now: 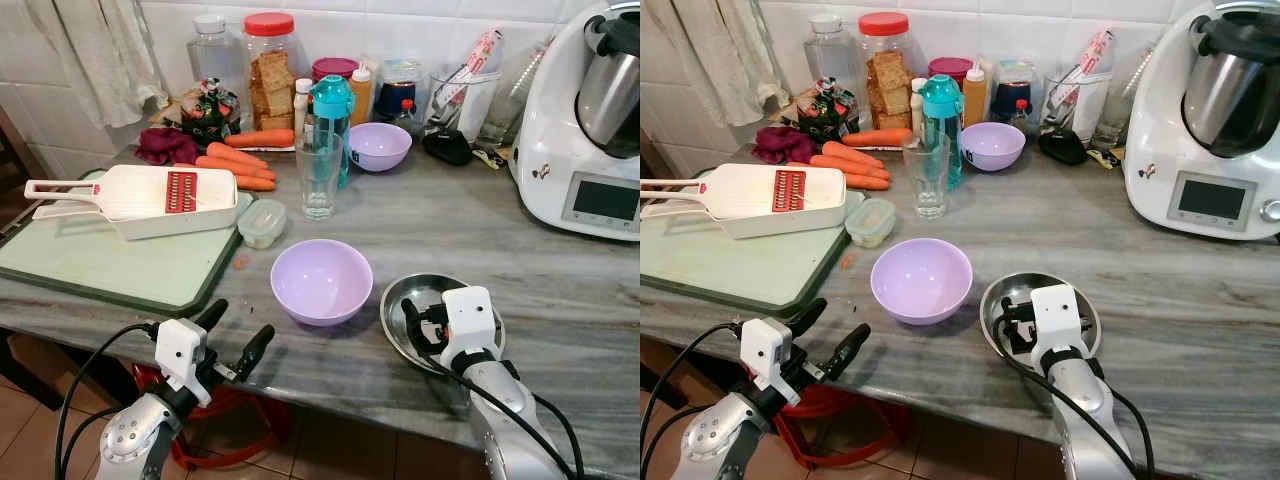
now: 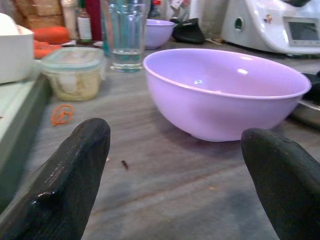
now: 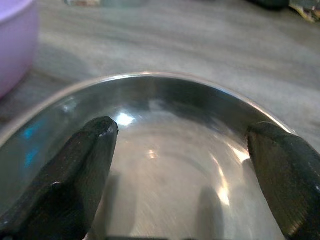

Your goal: Setting the table

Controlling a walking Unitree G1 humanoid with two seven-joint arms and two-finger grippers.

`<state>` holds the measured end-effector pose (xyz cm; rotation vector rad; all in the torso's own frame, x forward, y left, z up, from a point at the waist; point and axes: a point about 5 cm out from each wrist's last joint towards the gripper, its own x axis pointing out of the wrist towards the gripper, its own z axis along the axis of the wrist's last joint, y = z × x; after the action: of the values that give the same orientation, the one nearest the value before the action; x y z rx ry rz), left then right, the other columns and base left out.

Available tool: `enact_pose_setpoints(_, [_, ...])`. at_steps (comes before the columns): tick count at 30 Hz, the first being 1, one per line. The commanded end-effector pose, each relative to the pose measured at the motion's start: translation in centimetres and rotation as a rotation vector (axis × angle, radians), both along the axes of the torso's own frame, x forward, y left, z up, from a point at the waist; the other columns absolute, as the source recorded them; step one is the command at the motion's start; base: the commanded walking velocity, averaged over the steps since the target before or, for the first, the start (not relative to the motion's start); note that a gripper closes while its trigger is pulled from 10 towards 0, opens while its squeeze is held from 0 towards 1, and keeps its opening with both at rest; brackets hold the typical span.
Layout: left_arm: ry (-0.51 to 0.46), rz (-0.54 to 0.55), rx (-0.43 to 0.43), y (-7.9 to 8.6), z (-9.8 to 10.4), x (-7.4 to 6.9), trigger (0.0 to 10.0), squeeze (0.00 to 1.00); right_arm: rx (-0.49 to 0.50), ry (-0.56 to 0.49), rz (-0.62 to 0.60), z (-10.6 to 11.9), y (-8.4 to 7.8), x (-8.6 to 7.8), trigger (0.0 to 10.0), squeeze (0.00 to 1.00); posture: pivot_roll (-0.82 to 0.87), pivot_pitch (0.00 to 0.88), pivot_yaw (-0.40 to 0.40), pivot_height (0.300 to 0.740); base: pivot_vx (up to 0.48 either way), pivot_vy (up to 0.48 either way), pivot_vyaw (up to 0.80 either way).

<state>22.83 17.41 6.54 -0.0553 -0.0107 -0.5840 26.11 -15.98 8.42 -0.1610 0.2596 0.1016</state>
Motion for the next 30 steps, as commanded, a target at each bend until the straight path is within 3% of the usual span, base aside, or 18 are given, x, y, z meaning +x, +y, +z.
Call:
enact_pose_setpoints(1, [-0.006, -0.010, 0.004, 0.2, 0.4, 0.0, 10.0, 0.00, 0.024, 0.015, -0.007, 0.1, -0.1, 0.1, 10.0, 0.74, 0.00, 0.000, 0.007, 0.740, 0.000, 0.000, 0.00])
enact_pose_setpoints(4, [0.001, -0.013, 0.004, 0.3, 0.4, -0.1, 10.0, 0.00, 0.035, 0.049, -0.005, -0.1, -0.1, 0.0, 10.0, 0.70, -0.01, 0.000, 0.008, 0.740, 0.000, 0.000, 0.00])
enact_pose_setpoints(5, [0.004, -0.015, 0.004, 0.3, 0.4, -0.2, 10.0, 0.00, 0.039, 0.062, -0.001, -0.2, -0.1, -0.1, 10.0, 0.57, -0.01, 0.000, 0.009, 0.740, 0.000, 0.000, 0.00])
enact_pose_setpoints(8, [0.016, -0.023, 0.004, 0.4, 0.1, -0.2, 10.0, 0.00, 0.067, 0.091, 0.011, -0.5, 0.1, -0.2, 10.0, 0.49, -0.01, 0.000, 0.011, 0.740, 0.000, 0.000, 0.00])
enact_pose_setpoints(9, [0.023, -0.025, 0.004, 0.5, -0.1, -0.2, 10.0, 0.00, 0.079, 0.103, 0.018, -0.5, 0.2, -0.2, 10.0, 0.34, -0.01, 0.000, 0.011, 0.740, 0.000, 0.000, 0.00])
enact_pose_setpoints(10, [0.025, -0.025, 0.004, 0.6, -0.2, -0.2, 10.0, 0.00, 0.085, 0.108, 0.019, -0.6, 0.2, -0.2, 10.0, 0.34, -0.01, 0.000, 0.011, 0.740, 0.000, 0.000, 0.00])
enact_pose_setpoints(11, [0.028, -0.025, 0.004, 0.6, -0.3, -0.2, 10.0, 0.00, 0.091, 0.114, 0.023, -0.6, 0.3, -0.2, 10.0, 0.24, -0.01, 0.000, 0.011, 0.740, 0.000, 0.000, 0.00])
enact_pose_setpoints(12, [0.028, -0.025, 0.004, 0.6, -0.3, -0.2, 10.0, 0.00, 0.091, 0.114, 0.023, -0.6, 0.3, -0.2, 10.0, 0.24, -0.01, 0.000, 0.011, 0.740, 0.000, 0.000, 0.00])
enact_pose_setpoints(13, [0.032, -0.024, 0.005, 0.8, -0.5, -0.2, 10.0, 0.00, 0.101, 0.122, 0.033, -0.6, 0.4, -0.1, 10.0, 0.00, -0.01, 0.000, 0.010, 0.740, 0.000, 0.000, 0.00])
enact_pose_setpoints(30, [0.046, -0.014, 0.013, 1.6, -1.3, -0.7, 10.0, 0.00, 0.200, 0.169, 0.114, 0.0, 2.4, 0.0, 10.0, 0.00, 0.00, 0.000, 0.001, 0.740, 0.000, 0.000, 0.00])
